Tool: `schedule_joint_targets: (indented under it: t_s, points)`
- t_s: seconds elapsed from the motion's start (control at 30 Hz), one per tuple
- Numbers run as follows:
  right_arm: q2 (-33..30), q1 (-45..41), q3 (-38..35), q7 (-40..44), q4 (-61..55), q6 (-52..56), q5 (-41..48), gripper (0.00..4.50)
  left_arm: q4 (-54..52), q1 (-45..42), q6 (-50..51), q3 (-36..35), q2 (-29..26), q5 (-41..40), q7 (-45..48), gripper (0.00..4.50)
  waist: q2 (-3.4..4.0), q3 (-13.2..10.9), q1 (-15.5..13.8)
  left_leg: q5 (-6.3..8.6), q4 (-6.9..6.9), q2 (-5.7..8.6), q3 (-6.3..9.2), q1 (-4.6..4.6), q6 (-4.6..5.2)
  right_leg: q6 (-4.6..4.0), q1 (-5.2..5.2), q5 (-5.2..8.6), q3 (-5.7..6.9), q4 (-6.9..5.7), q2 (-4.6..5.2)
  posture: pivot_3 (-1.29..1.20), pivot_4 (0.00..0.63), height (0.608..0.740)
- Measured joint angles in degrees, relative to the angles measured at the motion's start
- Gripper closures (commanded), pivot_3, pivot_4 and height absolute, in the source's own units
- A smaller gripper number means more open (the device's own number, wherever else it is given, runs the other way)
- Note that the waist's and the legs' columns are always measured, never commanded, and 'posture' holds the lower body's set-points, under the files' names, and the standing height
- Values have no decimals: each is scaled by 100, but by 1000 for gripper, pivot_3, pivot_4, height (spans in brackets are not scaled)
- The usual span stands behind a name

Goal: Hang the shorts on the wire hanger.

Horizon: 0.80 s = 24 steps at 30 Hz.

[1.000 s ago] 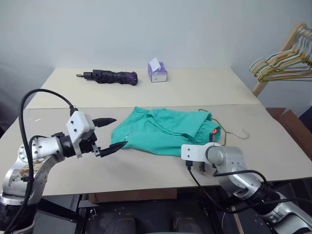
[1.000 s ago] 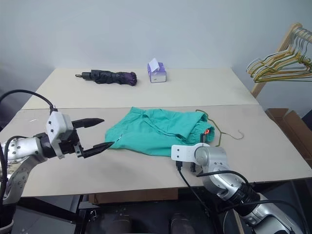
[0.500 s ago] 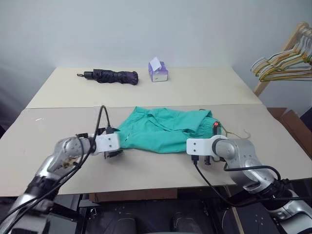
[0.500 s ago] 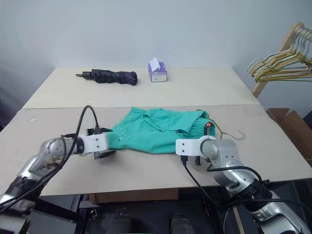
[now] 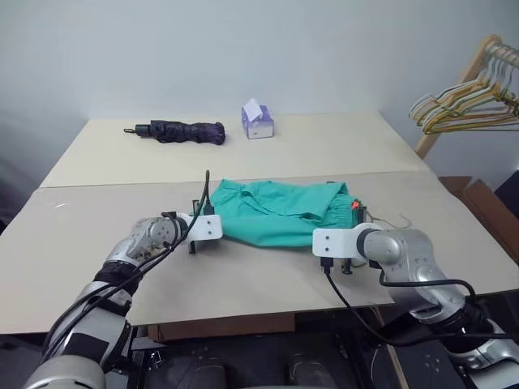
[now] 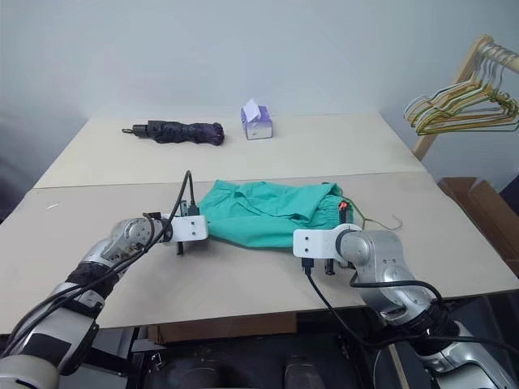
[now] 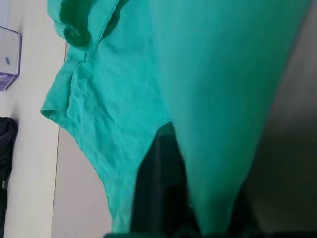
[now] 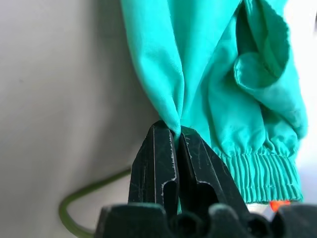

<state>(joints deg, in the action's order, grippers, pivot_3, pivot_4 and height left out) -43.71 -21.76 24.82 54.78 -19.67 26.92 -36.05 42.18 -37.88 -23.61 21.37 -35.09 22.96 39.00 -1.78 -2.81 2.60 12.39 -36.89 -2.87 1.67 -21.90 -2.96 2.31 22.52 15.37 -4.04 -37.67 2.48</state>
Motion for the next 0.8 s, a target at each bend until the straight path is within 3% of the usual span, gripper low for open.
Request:
schedule_joint_targets:
  t_s: [0.1,0.23,0.33,0.47,0.63,0.73,0.8]
  points:
    - [-356,-24,-397,110,75,-1072,810,4500,-482,221,-348,-79,-613,-556,923,4479,1,-2,105,1,5,-1,-1,-16,2,-19,19,-11,-3,-3,0,-77,14,740]
    - [-860,-37,-928,567,226,-2511,2054,4500,-1900,888,-328,-397,-1604,-1749,2380,4479,5,-4,184,7,5,-4,-6,-14,12,-28,17,-15,-7,-3,3,-69,16,740]
    - [-1242,-56,-1247,1470,222,-2882,3322,4500,-3181,1617,85,-819,-2487,-2907,3368,4479,8,-11,229,8,4,-9,-11,-4,13,-18,7,-9,-9,-3,5,-48,18,740]
    - [-1645,-598,-1304,2675,499,-2960,4372,4500,-4427,2173,1063,-1337,-3097,-4177,4114,4479,20,-20,221,11,5,-12,-18,44,17,13,-33,17,-9,1,7,-16,20,740]
    - [-1440,-1777,-1039,3406,1634,-3009,4697,4500,-4727,1967,1975,-1583,-2849,-4669,4115,4479,31,-22,141,21,7,-10,-26,60,36,9,-35,33,-16,-8,3,5,11,740]
    - [-953,-2783,-517,3458,2888,-3215,4572,4500,-4219,1225,2165,-1549,-2276,-4253,3586,4479,31,-22,133,21,2,-5,-24,54,36,8,-32,31,-18,-13,2,24,0,740]
    - [-410,-3802,-244,3460,4223,-3573,4211,4500,-3342,222,2139,-1478,-1795,-3669,2947,4479,31,-22,130,20,-1,0,-19,49,38,3,-28,25,-18,-15,2,36,0,740]
